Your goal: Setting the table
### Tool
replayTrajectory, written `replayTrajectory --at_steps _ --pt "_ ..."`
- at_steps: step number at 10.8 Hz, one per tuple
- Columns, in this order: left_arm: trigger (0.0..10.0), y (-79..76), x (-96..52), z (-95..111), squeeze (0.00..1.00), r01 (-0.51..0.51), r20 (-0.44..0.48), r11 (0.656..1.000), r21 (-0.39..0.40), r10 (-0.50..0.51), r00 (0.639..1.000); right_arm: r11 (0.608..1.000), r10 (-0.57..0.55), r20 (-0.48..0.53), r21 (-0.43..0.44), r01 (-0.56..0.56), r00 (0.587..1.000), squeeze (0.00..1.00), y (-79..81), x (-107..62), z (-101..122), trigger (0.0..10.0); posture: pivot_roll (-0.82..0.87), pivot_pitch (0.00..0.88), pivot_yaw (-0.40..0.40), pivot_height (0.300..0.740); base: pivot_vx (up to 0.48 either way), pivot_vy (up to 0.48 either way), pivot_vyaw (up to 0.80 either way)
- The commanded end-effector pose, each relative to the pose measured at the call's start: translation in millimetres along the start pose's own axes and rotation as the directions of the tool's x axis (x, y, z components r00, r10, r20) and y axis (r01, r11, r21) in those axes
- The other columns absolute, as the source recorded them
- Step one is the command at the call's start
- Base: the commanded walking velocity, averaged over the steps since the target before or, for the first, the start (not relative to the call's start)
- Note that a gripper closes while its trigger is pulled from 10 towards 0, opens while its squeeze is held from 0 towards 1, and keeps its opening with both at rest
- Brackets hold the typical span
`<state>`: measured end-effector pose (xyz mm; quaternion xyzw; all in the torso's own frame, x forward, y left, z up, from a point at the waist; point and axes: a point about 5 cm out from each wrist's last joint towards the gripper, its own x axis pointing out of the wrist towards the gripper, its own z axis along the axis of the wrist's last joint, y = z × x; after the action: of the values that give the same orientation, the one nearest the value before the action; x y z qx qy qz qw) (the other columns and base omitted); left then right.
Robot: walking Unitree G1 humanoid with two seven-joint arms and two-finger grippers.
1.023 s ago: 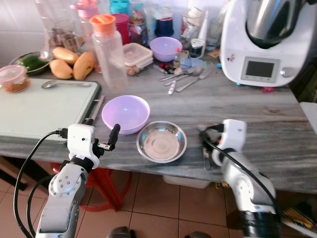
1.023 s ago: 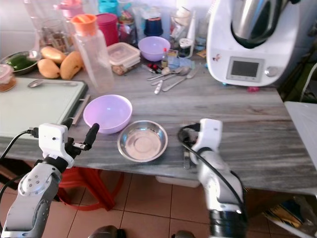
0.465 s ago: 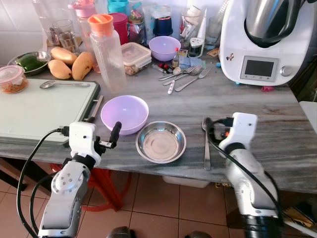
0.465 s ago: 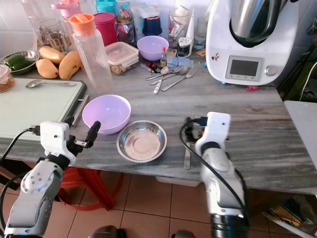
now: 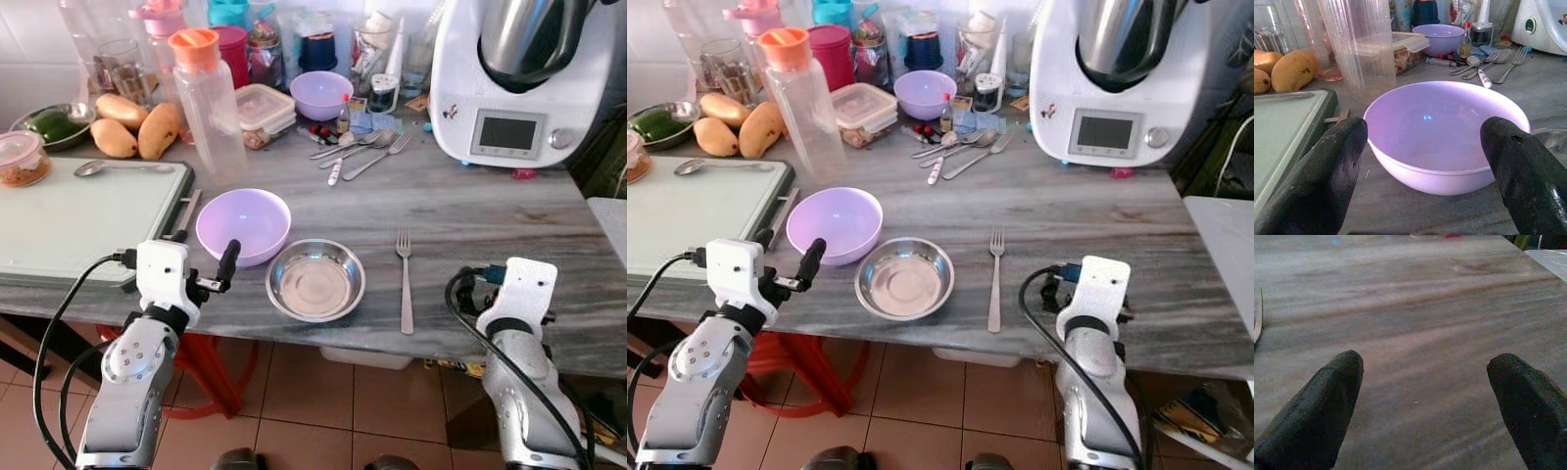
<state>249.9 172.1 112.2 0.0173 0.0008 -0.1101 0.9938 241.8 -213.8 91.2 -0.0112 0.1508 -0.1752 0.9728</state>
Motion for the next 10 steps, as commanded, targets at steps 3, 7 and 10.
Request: replayTrajectory --at_steps 3,7,10 --pt "10.0 8.0 -3.0 2 0.00 -0.005 -0.014 1.000 -0.017 0.005 1.000 1.000 0.015 -0.039 -0.015 -0.016 0.999 0.19 -2.2 11.3 7 10.0 -0.03 0.000 0.043 0.740 0.000 0.000 0.00" --pt "10.0 12.7 -12.0 1 0.00 -0.010 -0.036 1.000 -0.004 0.010 0.999 0.999 0.045 -0.118 -0.014 -0.047 0.992 0.11 -2.7 10.5 -3 10.0 -0.03 0.008 0.042 0.740 0.000 0.000 0.00" --pt "10.0 10.1 -10.3 1 0.00 0.004 -0.041 1.000 -0.005 -0.005 0.999 0.988 0.153 -0.139 0.019 -0.152 0.978 0.07 11.9 16.2 2 10.0 -0.03 0.015 0.041 0.740 0.000 0.000 0.00"
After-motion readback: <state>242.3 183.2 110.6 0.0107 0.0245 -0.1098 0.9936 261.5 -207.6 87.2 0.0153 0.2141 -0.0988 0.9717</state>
